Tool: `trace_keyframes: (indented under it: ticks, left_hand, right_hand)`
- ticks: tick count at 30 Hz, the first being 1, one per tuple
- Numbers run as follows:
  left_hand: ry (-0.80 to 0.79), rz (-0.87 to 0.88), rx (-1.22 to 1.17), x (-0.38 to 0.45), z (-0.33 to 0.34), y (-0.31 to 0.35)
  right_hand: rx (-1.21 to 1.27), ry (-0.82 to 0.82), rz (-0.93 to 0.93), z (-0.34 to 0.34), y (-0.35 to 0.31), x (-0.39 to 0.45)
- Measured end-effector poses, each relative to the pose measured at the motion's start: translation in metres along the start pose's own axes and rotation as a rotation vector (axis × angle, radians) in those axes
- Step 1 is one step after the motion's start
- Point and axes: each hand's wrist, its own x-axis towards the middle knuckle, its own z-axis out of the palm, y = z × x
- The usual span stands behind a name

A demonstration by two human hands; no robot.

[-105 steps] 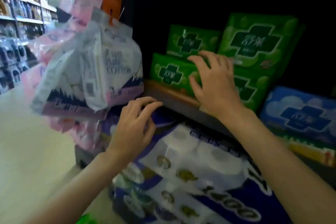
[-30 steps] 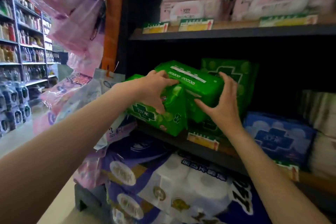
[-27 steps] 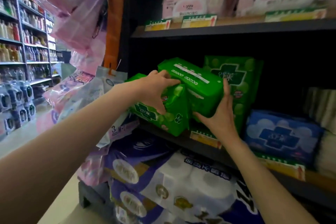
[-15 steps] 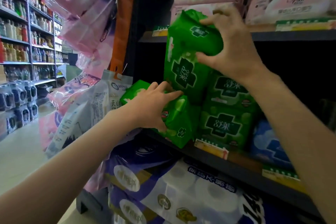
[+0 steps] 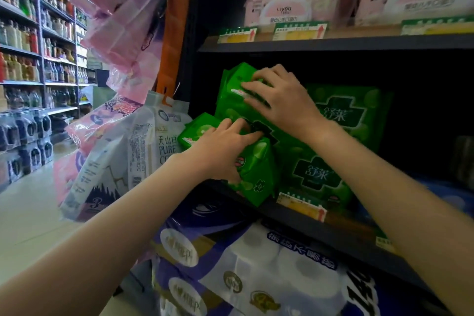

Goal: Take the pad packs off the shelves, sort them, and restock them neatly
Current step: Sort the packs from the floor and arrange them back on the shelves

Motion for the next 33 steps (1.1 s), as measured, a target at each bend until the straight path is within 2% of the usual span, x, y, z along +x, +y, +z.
trace_keyframes:
  ticks: [4,6,8,12,16,18,21,23,27,30,33]
  left_hand:
    - [-0.027,-0.031,-0.03,0.004,0.006,-0.005]
    - [-0.024,-0.046,-0.05,0.006,0.006,-0.007]
    - [-0.025,-0.049,-0.063,0.008,0.006,-0.009]
    - [-0.041,-0.041,-0.057,0.008,0.007,-0.011]
    - [-0.05,-0.05,-0.075,0.013,0.002,-0.006]
    - [-0.04,-0.061,-0.102,0.014,-0.004,-0.005]
    - [0.007,-0.066,-0.136,0.015,-0.02,-0.006]
    - [0.066,-0.061,-0.125,0.021,-0.033,-0.004]
    - [0.078,-0.067,-0.116,0.055,-0.053,-0.005]
    - [0.022,-0.052,-0.185,0.078,-0.053,-0.012]
    - [0.077,0.01,-0.291,0.09,-0.046,-0.02]
  right_hand:
    - [0.237,-0.347,0.231,-0.01,0.025,-0.041]
    - [0.245,-0.477,0.239,-0.016,0.032,-0.05]
    - [0.178,-0.516,0.211,-0.016,0.033,-0.048]
    - [-0.069,-0.346,0.326,0.002,0.026,-0.013]
    - [-0.33,-0.402,0.414,0.019,0.025,0.011]
    - [-0.318,-0.324,0.408,0.02,0.023,0.0]
    - [-0.216,-0.046,0.424,-0.004,0.016,-0.033]
    - [-0.209,0.038,0.469,-0.023,0.015,-0.056]
    - [-0.176,-0.115,0.575,-0.033,0.027,-0.078]
    - [-0.153,-0.108,0.573,-0.032,0.029,-0.084]
    - [-0.149,-0.112,0.558,-0.024,0.027,-0.088]
